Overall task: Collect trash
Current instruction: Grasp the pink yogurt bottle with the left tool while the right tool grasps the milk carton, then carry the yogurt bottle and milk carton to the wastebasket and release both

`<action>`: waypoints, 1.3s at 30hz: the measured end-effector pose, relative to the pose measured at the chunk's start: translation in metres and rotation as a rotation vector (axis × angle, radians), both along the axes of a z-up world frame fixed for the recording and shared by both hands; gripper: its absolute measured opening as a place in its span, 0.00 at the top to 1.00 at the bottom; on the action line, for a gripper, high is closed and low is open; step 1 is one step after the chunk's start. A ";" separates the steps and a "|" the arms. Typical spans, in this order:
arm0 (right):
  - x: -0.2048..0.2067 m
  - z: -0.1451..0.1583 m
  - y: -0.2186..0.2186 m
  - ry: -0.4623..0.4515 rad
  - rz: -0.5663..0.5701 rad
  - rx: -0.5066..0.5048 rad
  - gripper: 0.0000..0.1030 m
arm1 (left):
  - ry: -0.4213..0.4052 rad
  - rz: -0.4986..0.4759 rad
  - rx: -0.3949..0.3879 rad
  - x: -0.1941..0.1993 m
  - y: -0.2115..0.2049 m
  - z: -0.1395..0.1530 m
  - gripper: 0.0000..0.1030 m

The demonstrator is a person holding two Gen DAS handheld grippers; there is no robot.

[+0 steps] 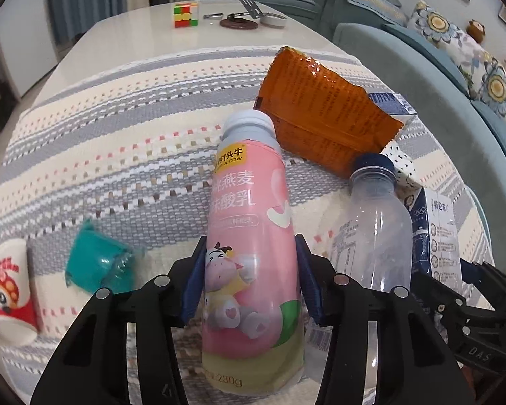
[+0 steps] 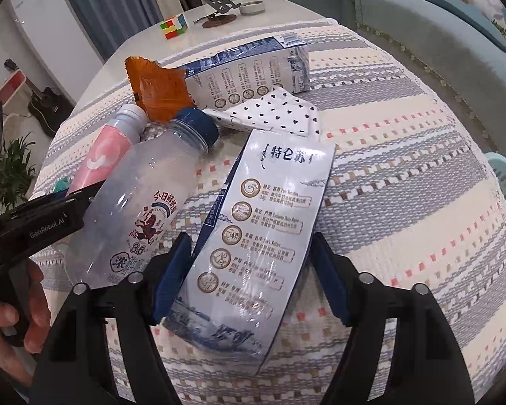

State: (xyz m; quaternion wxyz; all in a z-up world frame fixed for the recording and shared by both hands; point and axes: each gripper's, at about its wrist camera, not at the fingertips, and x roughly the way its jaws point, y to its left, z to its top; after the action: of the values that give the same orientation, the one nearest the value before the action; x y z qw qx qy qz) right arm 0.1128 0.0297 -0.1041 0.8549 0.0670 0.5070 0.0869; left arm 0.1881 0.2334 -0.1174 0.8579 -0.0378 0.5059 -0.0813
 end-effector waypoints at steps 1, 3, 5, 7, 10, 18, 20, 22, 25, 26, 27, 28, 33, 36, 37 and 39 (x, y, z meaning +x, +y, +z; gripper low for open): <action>-0.003 0.005 -0.001 -0.022 0.017 -0.026 0.45 | -0.002 0.011 -0.001 -0.003 -0.001 0.000 0.54; -0.005 0.008 -0.005 -0.038 0.037 -0.025 0.46 | -0.016 0.055 -0.019 -0.013 0.001 0.003 0.54; -0.008 0.008 -0.013 -0.037 0.043 -0.017 0.46 | -0.043 0.091 -0.088 -0.022 0.006 0.008 0.54; -0.008 0.011 -0.022 -0.045 0.044 -0.005 0.46 | -0.072 0.113 -0.154 -0.033 0.009 0.018 0.54; -0.010 0.027 -0.038 -0.116 0.037 0.028 0.46 | -0.140 0.104 -0.199 -0.049 0.006 0.039 0.54; -0.034 0.089 -0.104 -0.325 -0.041 0.075 0.46 | -0.291 -0.014 -0.292 -0.071 -0.052 0.106 0.54; -0.041 0.102 -0.129 -0.369 -0.094 0.062 0.46 | -0.318 -0.057 -0.302 -0.074 -0.079 0.119 0.54; -0.043 0.113 -0.151 -0.398 -0.135 0.053 0.46 | -0.334 -0.106 -0.313 -0.074 -0.111 0.129 0.54; -0.049 0.129 -0.198 -0.421 -0.203 0.046 0.46 | -0.348 -0.164 -0.312 -0.076 -0.150 0.133 0.54; -0.051 0.131 -0.214 -0.425 -0.222 0.065 0.46 | -0.349 -0.186 -0.315 -0.073 -0.168 0.134 0.54; -0.056 0.132 -0.230 -0.429 -0.248 0.071 0.46 | -0.346 -0.200 -0.320 -0.069 -0.182 0.135 0.54; -0.060 0.132 -0.242 -0.430 -0.269 0.068 0.46 | -0.342 -0.217 -0.326 -0.066 -0.196 0.134 0.54; -0.069 0.115 -0.310 -0.386 -0.337 -0.010 0.46 | -0.317 -0.324 -0.327 -0.055 -0.282 0.125 0.54; -0.075 0.086 -0.347 -0.330 -0.407 -0.055 0.46 | -0.289 -0.376 -0.327 -0.053 -0.329 0.107 0.54; -0.073 0.074 -0.356 -0.308 -0.432 -0.051 0.46 | -0.270 -0.388 -0.327 -0.052 -0.344 0.098 0.54; -0.075 0.047 -0.380 -0.241 -0.488 -0.029 0.46 | -0.236 -0.406 -0.324 -0.044 -0.361 0.081 0.54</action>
State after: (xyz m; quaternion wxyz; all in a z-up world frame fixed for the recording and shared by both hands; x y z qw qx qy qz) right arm 0.0383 -0.3502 -0.0573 0.9055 0.1641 0.3719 -0.1217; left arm 0.1438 -0.1279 -0.0367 0.8598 -0.0626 0.3801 -0.3351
